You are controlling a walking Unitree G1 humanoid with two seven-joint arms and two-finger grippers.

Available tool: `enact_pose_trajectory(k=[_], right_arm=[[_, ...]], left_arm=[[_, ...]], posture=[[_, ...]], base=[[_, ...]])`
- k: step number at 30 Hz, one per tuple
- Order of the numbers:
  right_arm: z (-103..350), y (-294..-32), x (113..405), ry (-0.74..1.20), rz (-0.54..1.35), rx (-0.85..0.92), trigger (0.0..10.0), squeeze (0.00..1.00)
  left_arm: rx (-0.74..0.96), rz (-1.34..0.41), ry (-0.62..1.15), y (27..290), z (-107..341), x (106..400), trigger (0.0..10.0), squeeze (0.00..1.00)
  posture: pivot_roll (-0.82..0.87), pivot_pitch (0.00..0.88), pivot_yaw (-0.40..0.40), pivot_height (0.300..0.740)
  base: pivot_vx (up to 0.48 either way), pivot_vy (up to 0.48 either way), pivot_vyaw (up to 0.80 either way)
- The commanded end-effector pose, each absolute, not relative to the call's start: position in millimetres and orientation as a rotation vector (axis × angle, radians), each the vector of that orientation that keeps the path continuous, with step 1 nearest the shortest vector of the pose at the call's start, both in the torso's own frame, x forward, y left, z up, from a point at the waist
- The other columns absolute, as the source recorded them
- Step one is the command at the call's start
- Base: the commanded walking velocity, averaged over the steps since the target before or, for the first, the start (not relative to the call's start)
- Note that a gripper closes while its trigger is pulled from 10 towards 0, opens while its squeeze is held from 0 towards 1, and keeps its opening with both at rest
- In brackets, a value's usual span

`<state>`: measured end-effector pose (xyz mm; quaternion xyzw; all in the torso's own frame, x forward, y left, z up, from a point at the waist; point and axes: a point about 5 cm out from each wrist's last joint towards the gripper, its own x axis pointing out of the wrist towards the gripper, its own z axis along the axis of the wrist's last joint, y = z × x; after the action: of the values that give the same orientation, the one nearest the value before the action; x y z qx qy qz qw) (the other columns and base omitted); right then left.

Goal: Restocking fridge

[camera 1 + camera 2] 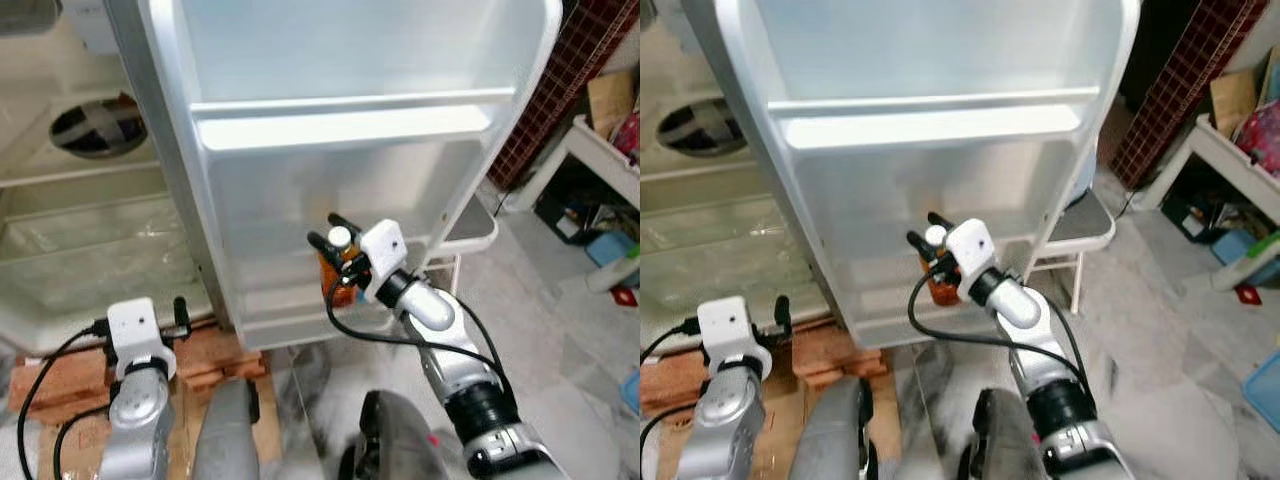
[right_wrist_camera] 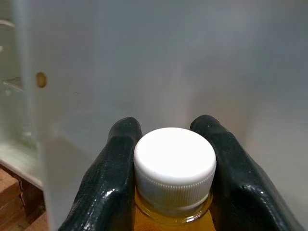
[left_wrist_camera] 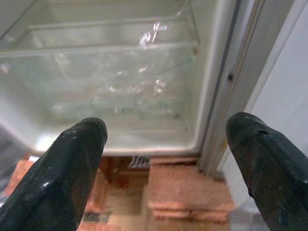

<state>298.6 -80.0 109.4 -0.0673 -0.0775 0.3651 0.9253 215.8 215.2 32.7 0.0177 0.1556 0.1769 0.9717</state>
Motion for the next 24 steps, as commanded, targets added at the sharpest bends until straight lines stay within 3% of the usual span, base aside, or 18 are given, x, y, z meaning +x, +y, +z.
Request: enact_pose_trajectory(k=[1,14,24], right_arm=[[114,-80,299,-0.178,0.749,-0.130,10.0,0.00],[115,-65,300,-0.189,0.800,-0.117,10.0,0.00],[128,-58,301,-0.254,0.828,-0.112,10.0,0.00]], left_arm=[[0.050,0.366,0.311,218,36,213,10.0,0.00],[0.079,0.389,0.303,222,43,209,10.0,0.00],[0.156,0.295,0.204,212,63,206,10.0,0.00]], posture=[[0.07,0.118,-0.040,0.610],[0.10,0.125,-0.036,0.520],[0.12,0.163,-0.041,0.515]], base=[[0.000,0.000,0.00],[0.000,0.000,0.00],[0.000,0.000,0.00]])
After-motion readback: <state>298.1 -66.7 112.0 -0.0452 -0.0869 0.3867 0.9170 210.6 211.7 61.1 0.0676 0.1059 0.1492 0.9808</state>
